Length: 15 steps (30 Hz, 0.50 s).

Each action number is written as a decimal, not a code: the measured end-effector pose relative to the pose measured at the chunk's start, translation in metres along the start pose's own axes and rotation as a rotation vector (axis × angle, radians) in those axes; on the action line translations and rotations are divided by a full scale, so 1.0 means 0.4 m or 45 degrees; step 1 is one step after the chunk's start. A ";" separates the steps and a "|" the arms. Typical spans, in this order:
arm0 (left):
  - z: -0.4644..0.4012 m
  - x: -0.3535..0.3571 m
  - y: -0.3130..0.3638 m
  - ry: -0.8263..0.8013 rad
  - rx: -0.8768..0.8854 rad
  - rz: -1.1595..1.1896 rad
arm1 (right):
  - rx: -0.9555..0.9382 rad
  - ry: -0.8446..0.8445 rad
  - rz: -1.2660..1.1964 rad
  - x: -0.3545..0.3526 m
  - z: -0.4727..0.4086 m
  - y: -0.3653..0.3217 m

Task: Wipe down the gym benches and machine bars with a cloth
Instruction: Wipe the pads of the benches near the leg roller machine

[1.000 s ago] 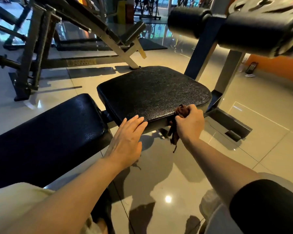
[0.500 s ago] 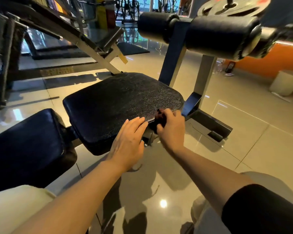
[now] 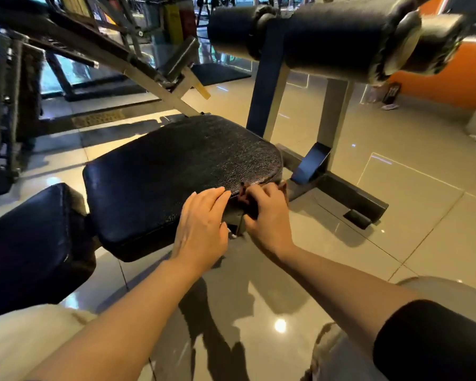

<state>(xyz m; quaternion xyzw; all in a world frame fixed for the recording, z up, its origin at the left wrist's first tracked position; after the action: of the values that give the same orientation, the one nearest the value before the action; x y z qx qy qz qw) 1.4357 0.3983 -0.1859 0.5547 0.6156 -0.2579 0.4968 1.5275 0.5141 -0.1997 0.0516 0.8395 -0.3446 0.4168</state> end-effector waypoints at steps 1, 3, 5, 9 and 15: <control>-0.002 0.002 0.007 0.004 -0.017 0.005 | -0.097 -0.067 -0.003 0.010 0.017 -0.006; -0.010 0.003 0.019 0.004 -0.063 0.014 | -0.118 -0.042 -0.025 -0.010 0.007 0.016; -0.025 0.006 0.039 0.002 -0.116 0.009 | 0.118 0.107 -0.064 -0.055 -0.037 0.074; -0.022 0.006 0.062 -0.024 -0.087 -0.023 | 0.387 0.182 -0.126 -0.103 -0.086 0.131; -0.025 0.007 0.074 -0.070 -0.112 0.012 | -0.319 -0.374 -0.086 0.009 0.048 0.009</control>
<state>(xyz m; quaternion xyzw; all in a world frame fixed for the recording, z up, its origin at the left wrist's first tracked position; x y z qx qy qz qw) 1.4606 0.4158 -0.1779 0.5279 0.6100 -0.2434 0.5385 1.5390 0.5042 -0.2121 -0.0799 0.8072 -0.2552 0.5262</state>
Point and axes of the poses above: each hand's wrist, its own z-axis away from the middle knuckle, its own x-axis out of the palm, y = z × x, the point moved 1 cm from there along -z, towards the middle knuckle, and after that the axes turned 8 degrees about -y, right-handed, at the moved point
